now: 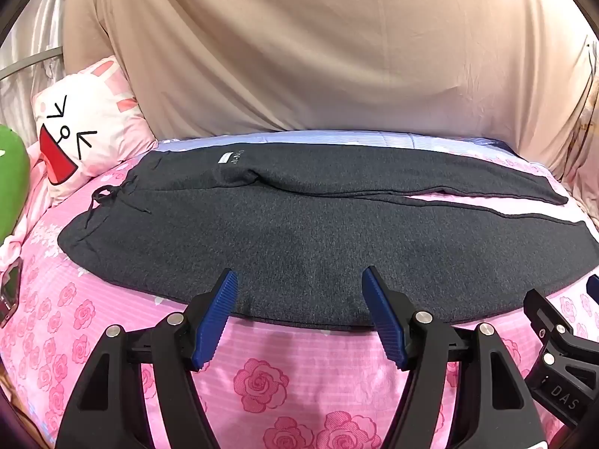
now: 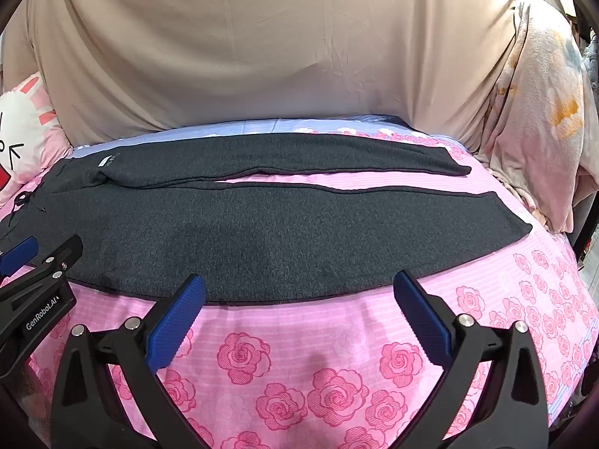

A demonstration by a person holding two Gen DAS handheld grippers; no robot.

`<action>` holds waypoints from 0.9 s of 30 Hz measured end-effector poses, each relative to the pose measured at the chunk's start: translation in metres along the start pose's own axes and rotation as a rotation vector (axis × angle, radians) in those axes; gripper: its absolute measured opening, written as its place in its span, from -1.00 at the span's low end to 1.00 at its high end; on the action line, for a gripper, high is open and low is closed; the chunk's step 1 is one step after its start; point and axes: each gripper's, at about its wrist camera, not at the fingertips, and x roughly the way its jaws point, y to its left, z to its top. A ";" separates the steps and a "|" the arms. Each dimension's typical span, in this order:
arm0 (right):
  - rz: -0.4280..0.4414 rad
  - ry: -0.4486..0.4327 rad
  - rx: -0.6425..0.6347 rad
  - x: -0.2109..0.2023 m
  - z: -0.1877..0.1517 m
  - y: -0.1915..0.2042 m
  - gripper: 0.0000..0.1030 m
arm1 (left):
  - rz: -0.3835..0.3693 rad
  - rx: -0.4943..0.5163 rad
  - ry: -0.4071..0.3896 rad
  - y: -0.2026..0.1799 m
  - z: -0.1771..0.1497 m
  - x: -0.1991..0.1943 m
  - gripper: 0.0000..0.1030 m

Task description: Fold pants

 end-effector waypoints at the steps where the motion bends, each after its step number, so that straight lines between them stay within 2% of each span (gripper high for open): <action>1: 0.000 0.000 0.000 0.000 0.000 0.000 0.91 | 0.002 0.000 -0.001 -0.001 0.000 0.000 0.29; 27: -0.005 0.002 -0.003 0.002 -0.002 0.001 0.91 | 0.003 0.001 -0.003 -0.001 0.000 0.000 0.29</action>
